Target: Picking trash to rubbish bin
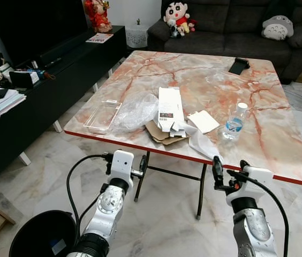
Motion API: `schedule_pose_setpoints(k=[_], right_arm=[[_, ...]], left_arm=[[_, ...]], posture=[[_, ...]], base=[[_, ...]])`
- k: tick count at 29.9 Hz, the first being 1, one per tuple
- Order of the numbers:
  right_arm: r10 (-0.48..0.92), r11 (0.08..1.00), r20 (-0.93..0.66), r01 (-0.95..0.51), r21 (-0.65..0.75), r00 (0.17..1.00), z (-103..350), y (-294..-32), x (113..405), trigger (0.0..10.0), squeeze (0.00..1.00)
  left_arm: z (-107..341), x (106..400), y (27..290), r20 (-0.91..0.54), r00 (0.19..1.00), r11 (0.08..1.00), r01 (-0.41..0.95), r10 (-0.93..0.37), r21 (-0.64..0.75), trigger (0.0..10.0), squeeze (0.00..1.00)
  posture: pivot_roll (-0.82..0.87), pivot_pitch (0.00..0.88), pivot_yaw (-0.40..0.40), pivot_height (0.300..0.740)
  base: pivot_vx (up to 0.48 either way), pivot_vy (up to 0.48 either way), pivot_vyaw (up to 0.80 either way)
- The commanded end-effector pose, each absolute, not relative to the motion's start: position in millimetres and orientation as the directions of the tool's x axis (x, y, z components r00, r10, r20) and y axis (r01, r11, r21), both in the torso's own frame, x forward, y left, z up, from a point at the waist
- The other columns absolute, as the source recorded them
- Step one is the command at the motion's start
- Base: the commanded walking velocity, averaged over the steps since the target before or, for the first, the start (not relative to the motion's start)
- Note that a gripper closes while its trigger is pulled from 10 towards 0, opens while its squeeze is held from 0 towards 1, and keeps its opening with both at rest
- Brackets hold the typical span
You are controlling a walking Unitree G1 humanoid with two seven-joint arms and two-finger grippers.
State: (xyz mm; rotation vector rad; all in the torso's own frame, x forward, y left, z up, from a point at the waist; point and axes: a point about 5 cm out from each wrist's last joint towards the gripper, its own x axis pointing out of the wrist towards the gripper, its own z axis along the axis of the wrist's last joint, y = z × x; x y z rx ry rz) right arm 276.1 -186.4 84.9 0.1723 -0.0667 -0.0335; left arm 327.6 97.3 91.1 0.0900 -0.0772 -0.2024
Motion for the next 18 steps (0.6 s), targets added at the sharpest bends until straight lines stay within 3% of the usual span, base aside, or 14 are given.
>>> schedule_pose_setpoints(k=[1, 12, 18], right_arm=[[-0.043, 0.984, 0.045, 0.034, 0.174, 0.998, 83, -187, 277, 10.0, 0.00], [-0.036, 0.986, 0.026, 0.031, 0.163, 0.999, 80, -186, 277, 10.0, 0.00], [-0.033, 0.984, 0.040, 0.025, 0.177, 0.999, 82, -185, 277, 10.0, 0.00]], left_arm=[[92, 330, 99, 0.058, 0.979, 0.978, 0.188, -0.194, 0.091, 10.0, 0.00], [92, 328, 95, 0.055, 0.977, 0.977, 0.200, -0.204, 0.077, 10.0, 0.00], [80, 325, 96, 0.002, 0.975, 0.973, 0.221, -0.221, 0.067, 10.0, 0.00]], posture=[[0.04, 0.052, 0.004, 0.740], [0.04, 0.051, 0.007, 0.740], [0.04, 0.041, 0.011, 0.740]], base=[[0.000, 0.000, 0.00], [0.000, 0.000, 0.00], [0.271, 0.000, 0.00]])
